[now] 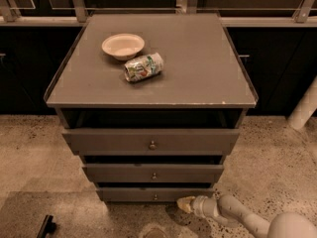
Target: Close bottom drawer
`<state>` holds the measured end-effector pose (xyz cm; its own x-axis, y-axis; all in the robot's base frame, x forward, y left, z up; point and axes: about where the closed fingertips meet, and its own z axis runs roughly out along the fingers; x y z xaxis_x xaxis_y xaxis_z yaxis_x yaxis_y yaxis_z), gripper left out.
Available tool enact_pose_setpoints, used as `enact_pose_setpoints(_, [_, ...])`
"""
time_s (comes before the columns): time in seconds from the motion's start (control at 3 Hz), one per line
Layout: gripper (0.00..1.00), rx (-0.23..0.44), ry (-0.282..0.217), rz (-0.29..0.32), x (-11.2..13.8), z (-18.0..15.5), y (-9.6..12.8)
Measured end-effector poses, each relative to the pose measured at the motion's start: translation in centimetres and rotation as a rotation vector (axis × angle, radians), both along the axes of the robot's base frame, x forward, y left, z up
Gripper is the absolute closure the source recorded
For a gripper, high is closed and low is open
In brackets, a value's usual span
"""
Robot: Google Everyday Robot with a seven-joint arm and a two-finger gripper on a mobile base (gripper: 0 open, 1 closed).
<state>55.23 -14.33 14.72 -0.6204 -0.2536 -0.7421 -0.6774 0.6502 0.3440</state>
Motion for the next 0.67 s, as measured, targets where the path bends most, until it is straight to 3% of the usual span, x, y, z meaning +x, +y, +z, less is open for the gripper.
enact_pose_setpoints(0.33, [1.00, 0.057, 0.105, -0.073, -3.73, 1.53, -2.63])
enact_pose_setpoints(0.67, [0.82, 0.064, 0.115, -0.069, -4.12, 1.42, -2.11])
